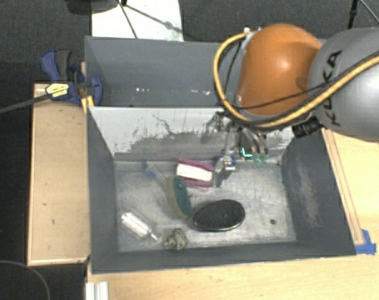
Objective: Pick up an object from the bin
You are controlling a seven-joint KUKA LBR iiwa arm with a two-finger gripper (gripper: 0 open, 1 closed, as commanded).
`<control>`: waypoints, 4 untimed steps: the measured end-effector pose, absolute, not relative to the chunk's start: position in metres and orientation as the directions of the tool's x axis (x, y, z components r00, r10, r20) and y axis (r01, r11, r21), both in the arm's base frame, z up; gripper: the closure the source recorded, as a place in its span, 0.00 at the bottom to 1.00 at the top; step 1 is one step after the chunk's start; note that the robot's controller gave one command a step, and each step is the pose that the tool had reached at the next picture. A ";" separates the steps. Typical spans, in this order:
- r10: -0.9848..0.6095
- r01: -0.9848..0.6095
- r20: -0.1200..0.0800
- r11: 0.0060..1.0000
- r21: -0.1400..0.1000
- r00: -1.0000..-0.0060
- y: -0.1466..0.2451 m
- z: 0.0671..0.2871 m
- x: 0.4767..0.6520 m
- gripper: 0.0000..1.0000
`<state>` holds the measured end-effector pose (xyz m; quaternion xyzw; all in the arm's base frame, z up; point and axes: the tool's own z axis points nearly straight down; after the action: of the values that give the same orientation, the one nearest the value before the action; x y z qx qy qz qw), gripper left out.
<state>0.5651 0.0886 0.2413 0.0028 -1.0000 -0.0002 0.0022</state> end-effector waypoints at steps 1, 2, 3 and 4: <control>0.057 0.057 0.007 0.998 0.000 -0.998 0.065 0.115 0.536 0.00; 0.220 0.220 -0.023 0.975 0.016 -0.975 0.049 0.097 0.529 0.00; 0.229 0.228 -0.055 0.973 0.023 -0.972 0.046 0.100 0.536 1.00; 0.225 0.225 -0.013 0.974 0.010 -0.974 0.046 0.091 0.525 0.00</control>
Offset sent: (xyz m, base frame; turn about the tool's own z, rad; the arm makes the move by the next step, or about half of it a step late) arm -0.0271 -0.0236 -0.1222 0.0698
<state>0.5247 0.0465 0.0911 -0.1133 -0.9935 -0.0044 -0.0071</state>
